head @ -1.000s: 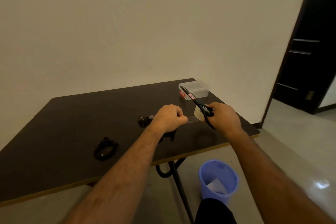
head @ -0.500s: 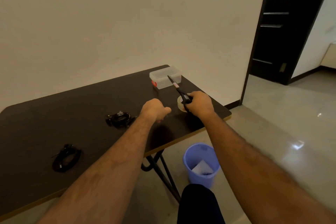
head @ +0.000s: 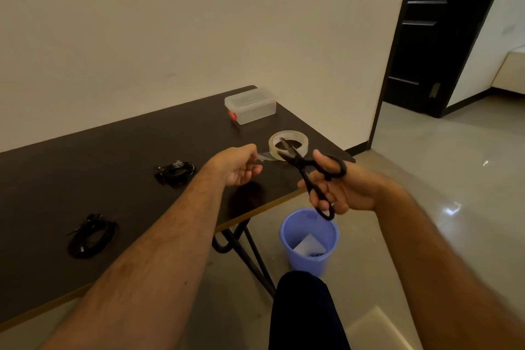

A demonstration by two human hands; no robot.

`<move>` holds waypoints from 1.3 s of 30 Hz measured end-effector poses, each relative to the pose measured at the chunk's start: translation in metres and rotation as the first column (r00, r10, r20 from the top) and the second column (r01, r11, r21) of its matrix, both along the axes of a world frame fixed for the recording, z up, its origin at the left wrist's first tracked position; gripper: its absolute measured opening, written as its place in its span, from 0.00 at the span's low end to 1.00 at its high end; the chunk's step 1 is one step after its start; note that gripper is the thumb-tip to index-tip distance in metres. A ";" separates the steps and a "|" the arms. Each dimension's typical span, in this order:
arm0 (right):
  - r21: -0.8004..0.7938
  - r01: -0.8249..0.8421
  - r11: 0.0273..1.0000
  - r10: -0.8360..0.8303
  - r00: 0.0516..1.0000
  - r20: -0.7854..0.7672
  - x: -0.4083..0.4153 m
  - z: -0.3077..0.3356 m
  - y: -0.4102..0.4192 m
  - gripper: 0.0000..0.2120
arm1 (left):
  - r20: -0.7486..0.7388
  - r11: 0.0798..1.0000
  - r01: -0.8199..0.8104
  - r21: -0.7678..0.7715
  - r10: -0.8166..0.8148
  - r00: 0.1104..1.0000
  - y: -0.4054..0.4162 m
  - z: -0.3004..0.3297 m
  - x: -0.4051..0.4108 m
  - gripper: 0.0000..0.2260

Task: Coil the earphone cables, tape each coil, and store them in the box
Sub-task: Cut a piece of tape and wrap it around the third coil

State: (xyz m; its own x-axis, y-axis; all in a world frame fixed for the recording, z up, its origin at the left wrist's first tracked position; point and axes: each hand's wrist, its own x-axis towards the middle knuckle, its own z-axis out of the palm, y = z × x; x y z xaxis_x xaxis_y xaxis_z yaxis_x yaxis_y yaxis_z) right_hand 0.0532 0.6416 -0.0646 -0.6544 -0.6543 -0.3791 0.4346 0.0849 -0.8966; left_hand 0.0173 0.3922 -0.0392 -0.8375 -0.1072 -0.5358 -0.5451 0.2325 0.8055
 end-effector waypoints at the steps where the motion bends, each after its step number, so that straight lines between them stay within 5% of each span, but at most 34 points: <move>1: -0.057 -0.062 0.996 0.064 0.997 0.042 0.006 -0.006 0.002 0.39 | 0.013 1.000 -0.007 0.022 0.007 1.000 -0.001 -0.001 0.000 0.06; 6: -0.117 -0.151 0.982 0.160 0.985 0.067 0.013 -0.019 -0.006 0.42 | 0.062 0.992 -0.040 0.117 0.033 0.998 -0.002 -0.004 0.002 0.07; 18: -0.023 -0.011 1.000 0.010 0.999 -0.052 -0.004 -0.018 -0.038 0.41 | 0.054 0.984 -0.050 0.173 0.041 0.998 -0.003 -0.003 0.001 0.06; 32: 0.047 0.086 0.995 -0.079 0.989 -0.128 -0.002 -0.020 -0.039 0.35 | 0.013 0.990 -0.090 0.106 0.089 0.996 -0.005 -0.004 0.000 0.06; 39: 0.250 0.161 0.955 -0.085 0.954 -0.288 -0.003 -0.007 -0.043 0.25 | -0.055 0.996 -0.089 -0.022 0.087 0.995 0.001 -0.003 0.003 0.08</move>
